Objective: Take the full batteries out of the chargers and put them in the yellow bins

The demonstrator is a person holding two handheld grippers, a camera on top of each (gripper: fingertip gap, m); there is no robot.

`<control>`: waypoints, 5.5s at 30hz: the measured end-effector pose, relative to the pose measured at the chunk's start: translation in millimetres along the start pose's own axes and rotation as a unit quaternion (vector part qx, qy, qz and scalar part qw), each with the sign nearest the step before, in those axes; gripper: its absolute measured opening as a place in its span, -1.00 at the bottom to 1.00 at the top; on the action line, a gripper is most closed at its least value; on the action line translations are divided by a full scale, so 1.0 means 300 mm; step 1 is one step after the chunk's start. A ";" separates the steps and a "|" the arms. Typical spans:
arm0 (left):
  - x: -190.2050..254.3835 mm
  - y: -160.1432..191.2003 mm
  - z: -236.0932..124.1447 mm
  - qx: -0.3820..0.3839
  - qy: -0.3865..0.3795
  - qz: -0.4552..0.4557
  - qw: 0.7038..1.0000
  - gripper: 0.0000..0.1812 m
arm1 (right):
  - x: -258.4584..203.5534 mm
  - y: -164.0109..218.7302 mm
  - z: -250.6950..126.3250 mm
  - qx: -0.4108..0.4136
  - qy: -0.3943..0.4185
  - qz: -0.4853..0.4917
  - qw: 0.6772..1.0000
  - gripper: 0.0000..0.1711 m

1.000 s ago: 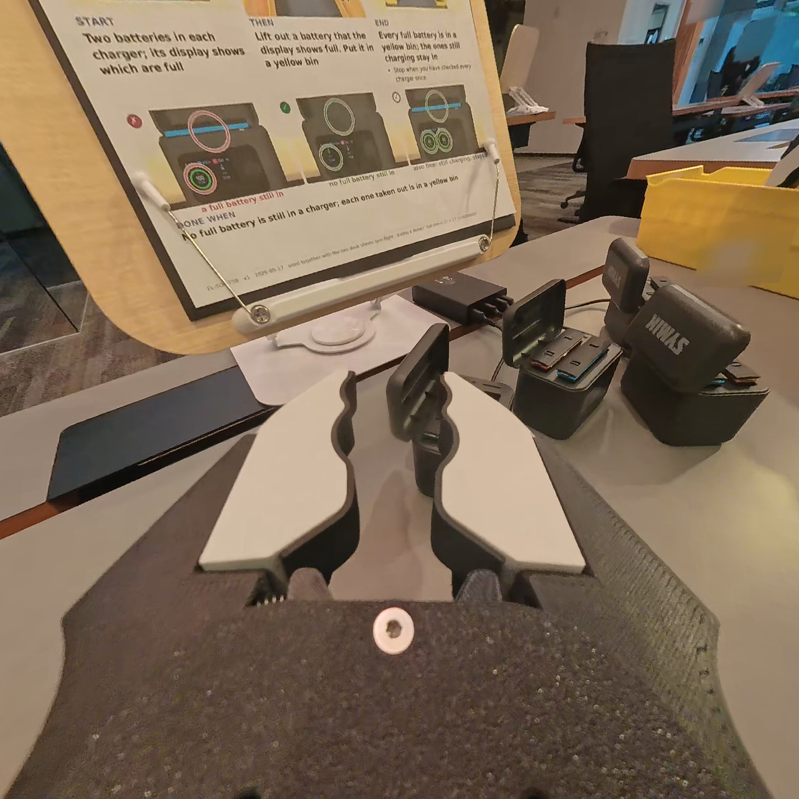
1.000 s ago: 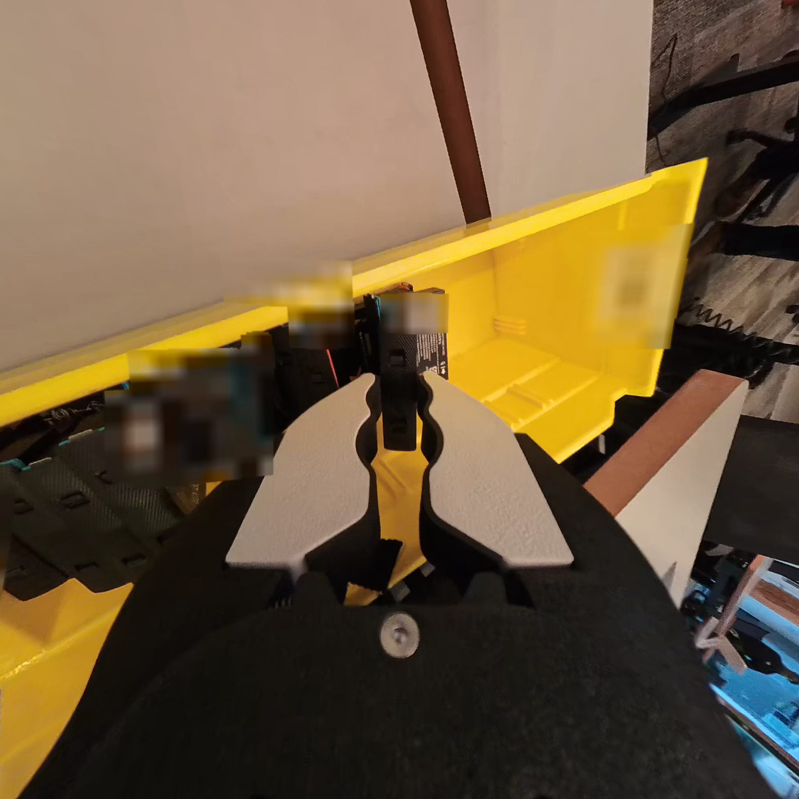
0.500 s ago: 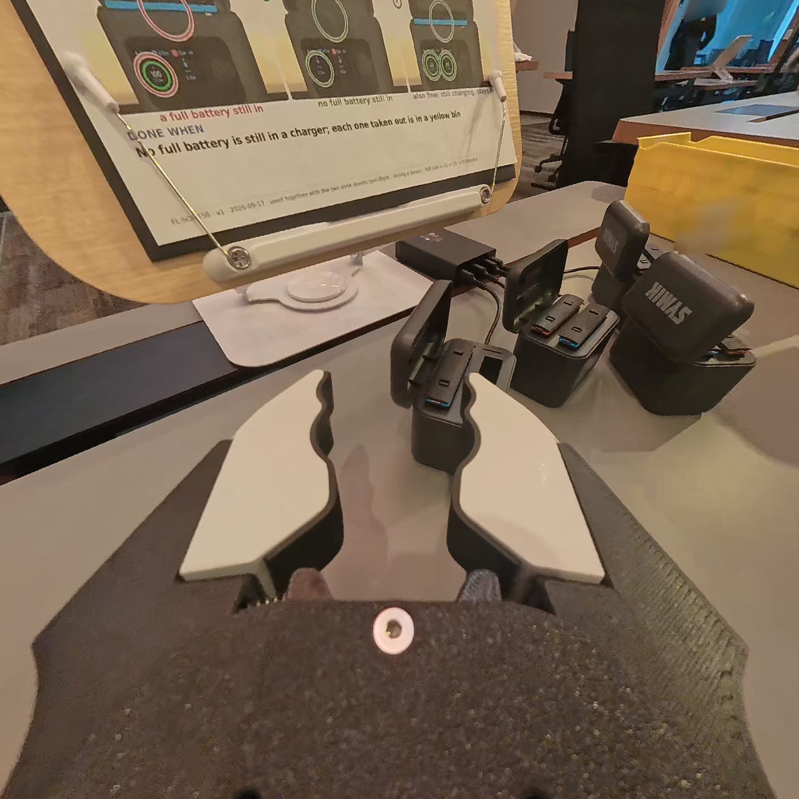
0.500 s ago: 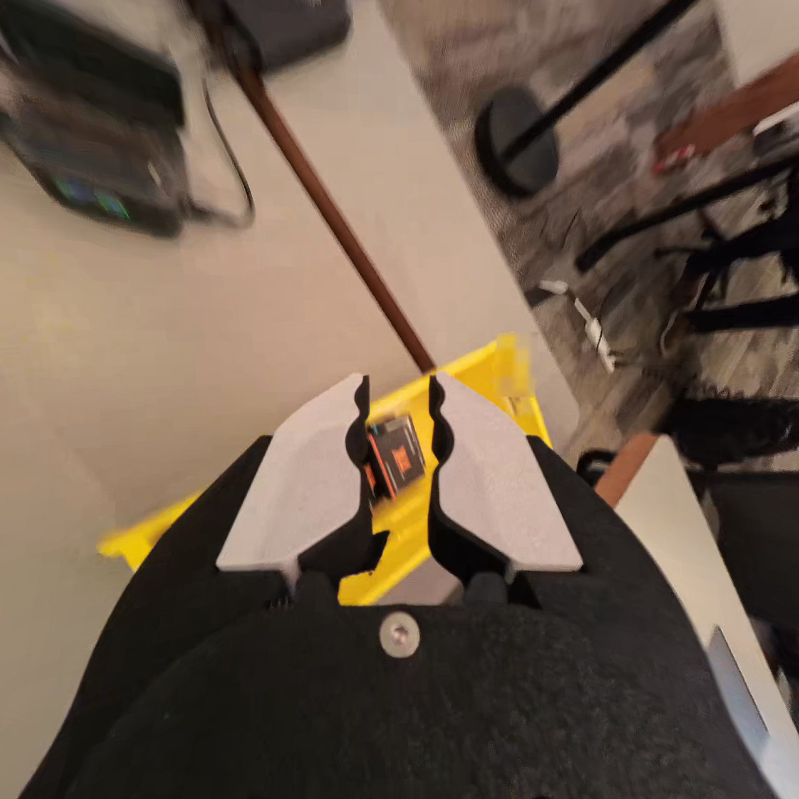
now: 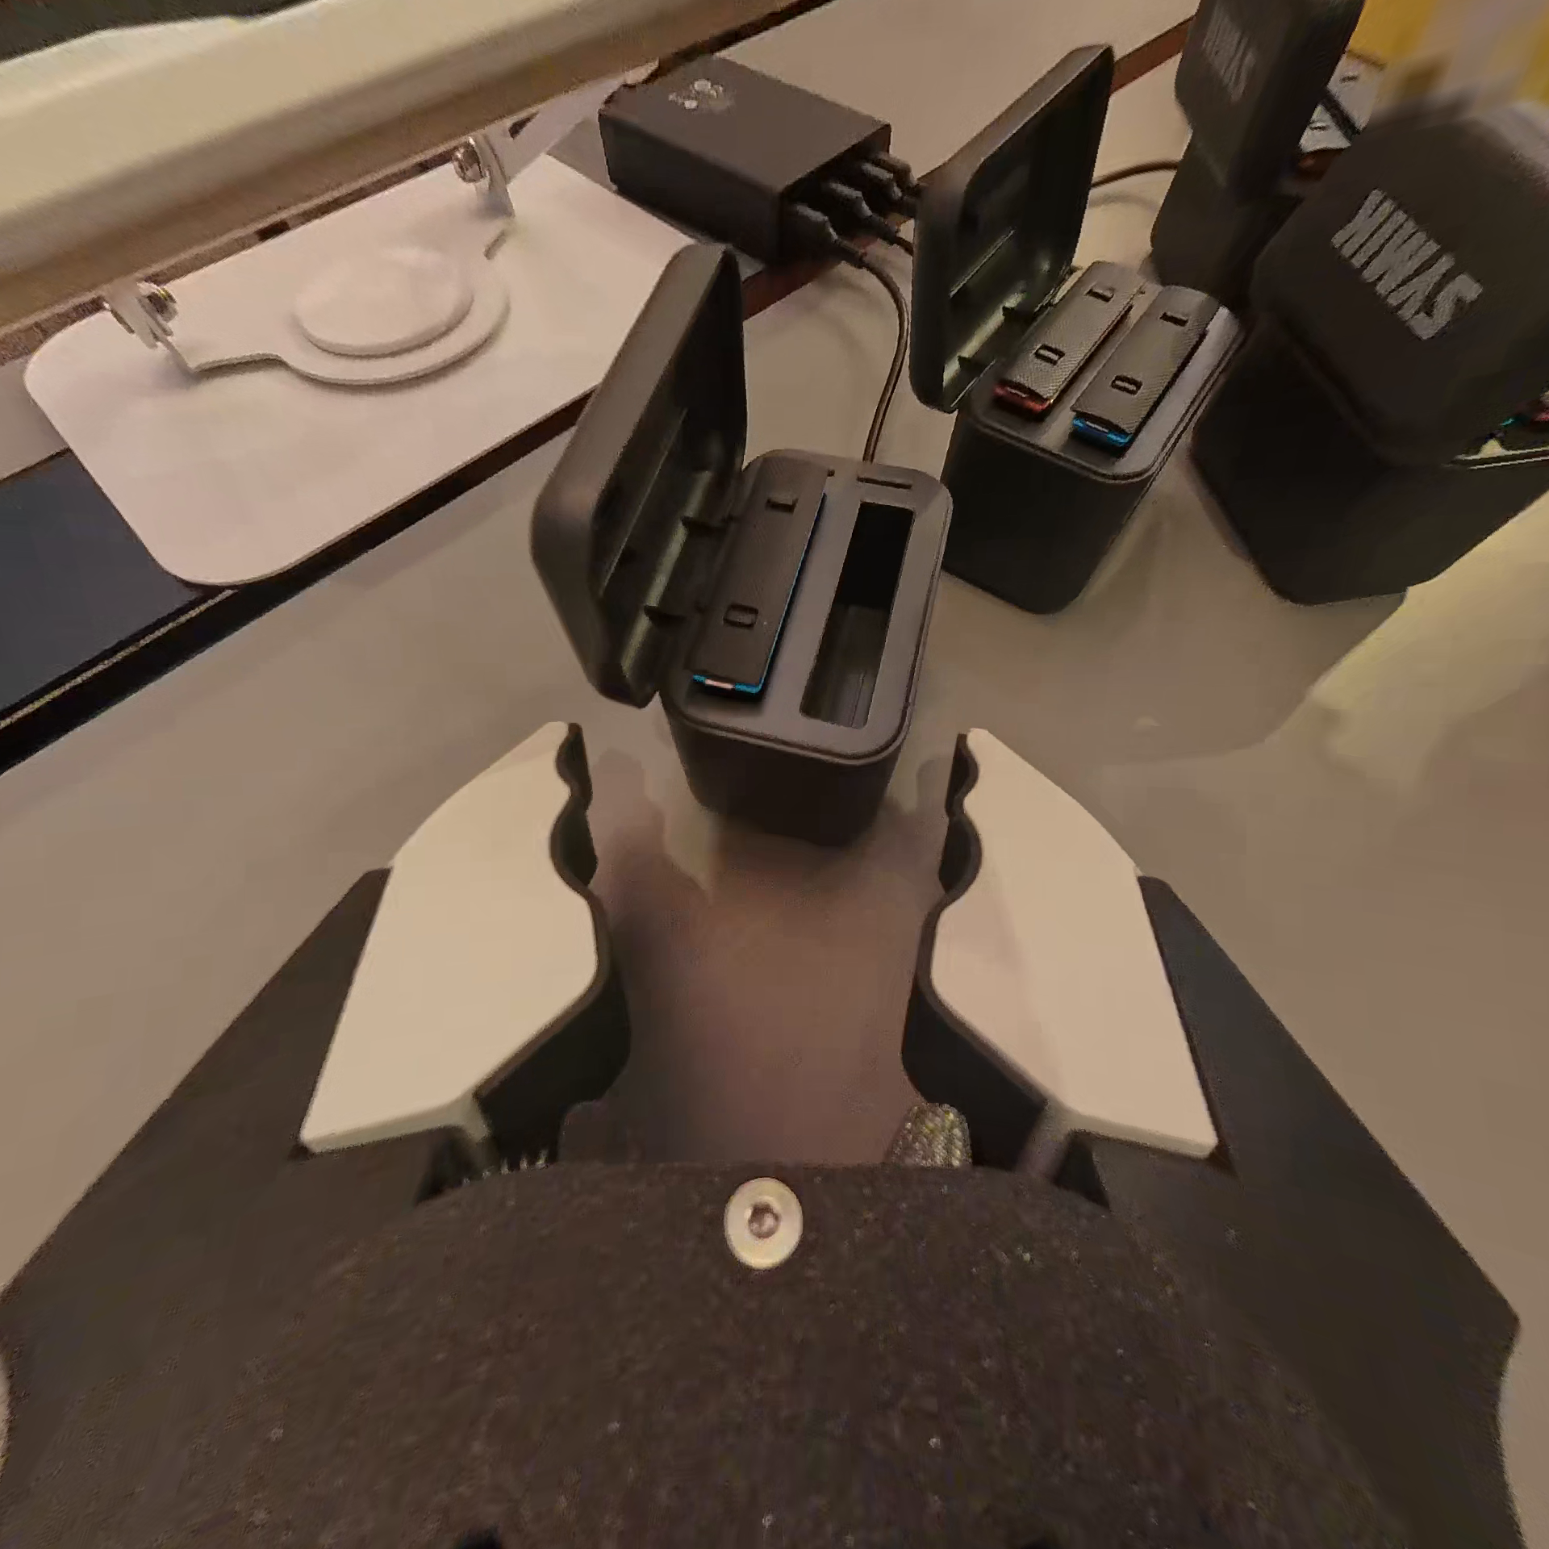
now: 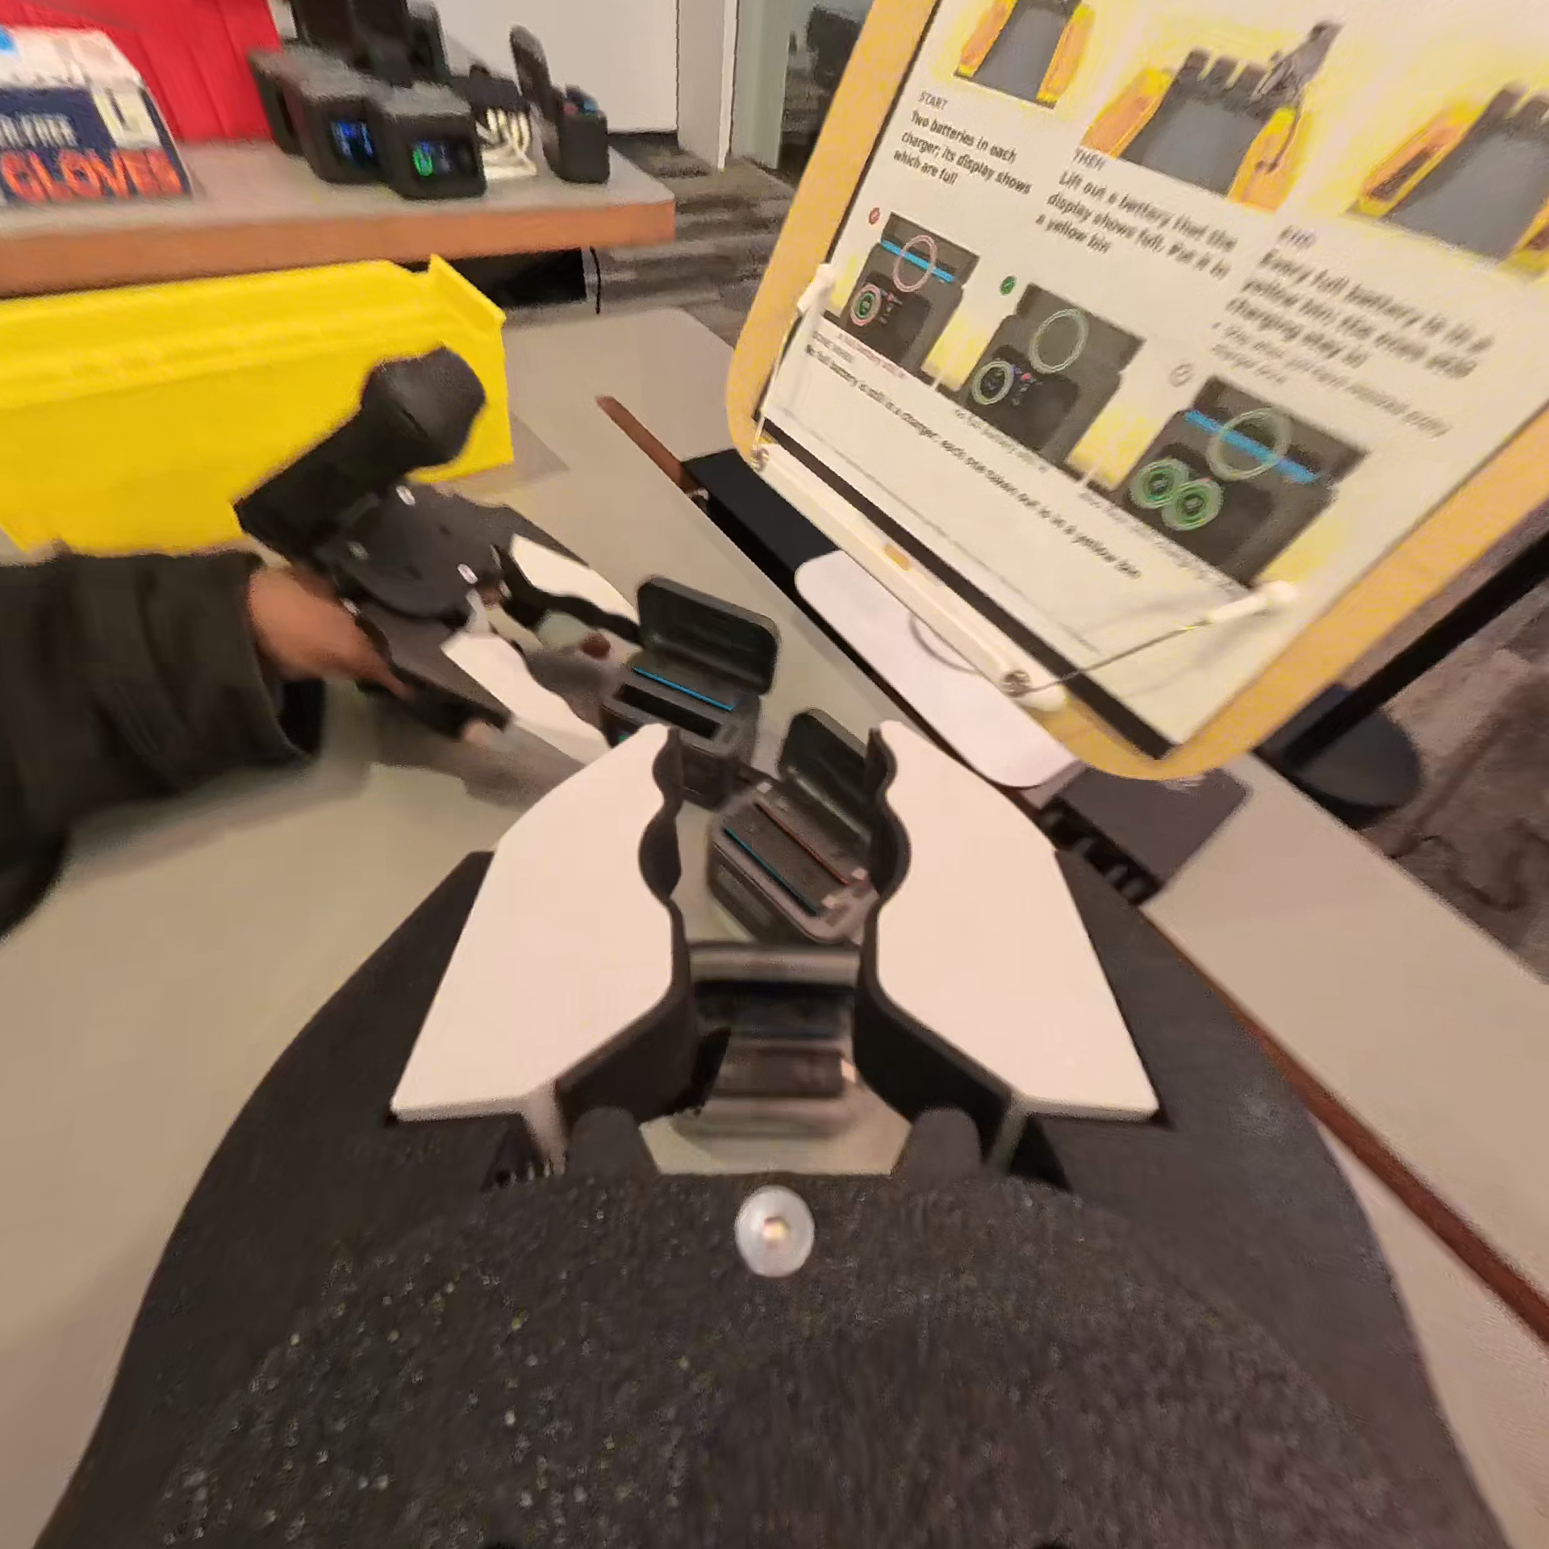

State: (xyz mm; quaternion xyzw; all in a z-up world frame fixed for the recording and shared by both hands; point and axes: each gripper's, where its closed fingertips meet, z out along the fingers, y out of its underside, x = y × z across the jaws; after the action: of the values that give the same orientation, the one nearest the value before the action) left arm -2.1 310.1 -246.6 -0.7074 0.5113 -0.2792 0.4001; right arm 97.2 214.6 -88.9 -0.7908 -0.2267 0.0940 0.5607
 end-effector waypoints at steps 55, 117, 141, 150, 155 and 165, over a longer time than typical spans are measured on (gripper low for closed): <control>0.055 0.035 0.034 -0.070 -0.054 -0.023 0.996 -0.39 | -0.134 0.245 0.529 -0.213 0.080 0.116 0.967 -0.34; 0.738 -0.235 -0.167 0.213 0.147 0.350 0.900 -0.88 | -0.294 0.270 -0.289 -0.104 -0.010 -0.316 0.943 -0.39; 0.510 -0.286 -0.149 0.242 0.041 0.243 0.938 -0.91 | 0.378 0.088 -0.676 -0.290 0.148 -0.361 0.874 -0.83; 0.336 -0.297 -0.163 0.249 -0.042 0.187 0.950 -0.95 | 0.878 0.378 -0.746 -0.439 0.179 -0.285 0.833 -0.83; 0.247 -0.308 -0.188 0.263 -0.106 0.164 0.945 -0.98 | 0.986 0.586 -0.691 -0.483 0.153 -0.253 0.824 -0.83; 0.068 -0.281 -0.218 0.260 -0.180 0.102 0.943 -0.97 | 0.975 0.732 -0.679 -0.514 0.102 -0.265 0.809 -0.83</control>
State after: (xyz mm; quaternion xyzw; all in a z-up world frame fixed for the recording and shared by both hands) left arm -6.1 285.6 -140.7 -0.5612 0.4101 -0.2279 0.6818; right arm 492.1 119.3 -190.2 -0.8776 -0.3845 -0.2701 0.0950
